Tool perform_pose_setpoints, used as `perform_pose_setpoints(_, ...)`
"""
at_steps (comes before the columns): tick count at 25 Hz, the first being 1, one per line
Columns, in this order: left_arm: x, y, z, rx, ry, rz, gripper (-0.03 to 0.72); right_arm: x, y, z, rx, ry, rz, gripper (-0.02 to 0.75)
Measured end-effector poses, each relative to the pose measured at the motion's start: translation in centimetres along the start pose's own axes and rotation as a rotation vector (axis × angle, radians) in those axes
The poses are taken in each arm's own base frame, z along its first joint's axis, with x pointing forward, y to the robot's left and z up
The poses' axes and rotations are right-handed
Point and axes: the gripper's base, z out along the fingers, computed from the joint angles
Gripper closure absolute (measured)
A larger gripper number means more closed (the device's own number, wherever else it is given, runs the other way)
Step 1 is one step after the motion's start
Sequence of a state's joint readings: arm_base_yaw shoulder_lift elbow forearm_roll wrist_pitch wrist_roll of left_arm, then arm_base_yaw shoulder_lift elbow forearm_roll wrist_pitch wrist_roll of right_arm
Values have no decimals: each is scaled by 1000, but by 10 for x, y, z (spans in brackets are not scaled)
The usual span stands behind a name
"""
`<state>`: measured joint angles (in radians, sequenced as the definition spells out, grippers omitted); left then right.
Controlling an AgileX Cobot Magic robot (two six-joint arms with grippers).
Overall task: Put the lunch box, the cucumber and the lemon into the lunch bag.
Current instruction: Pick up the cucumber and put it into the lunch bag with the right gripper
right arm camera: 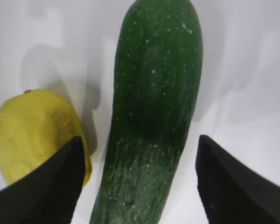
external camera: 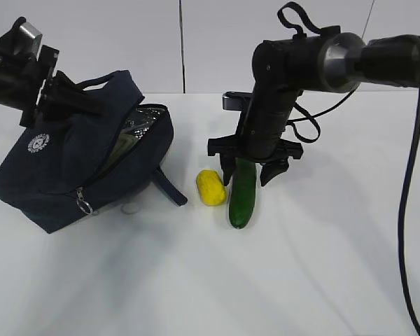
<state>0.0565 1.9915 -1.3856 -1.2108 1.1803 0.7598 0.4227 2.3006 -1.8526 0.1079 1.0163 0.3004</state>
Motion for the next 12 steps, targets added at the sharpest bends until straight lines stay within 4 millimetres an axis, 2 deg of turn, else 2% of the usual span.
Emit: perform_pose_setpoints(12,0,0,0,0,0,0,697,1,-2,11,11,21,6,189)
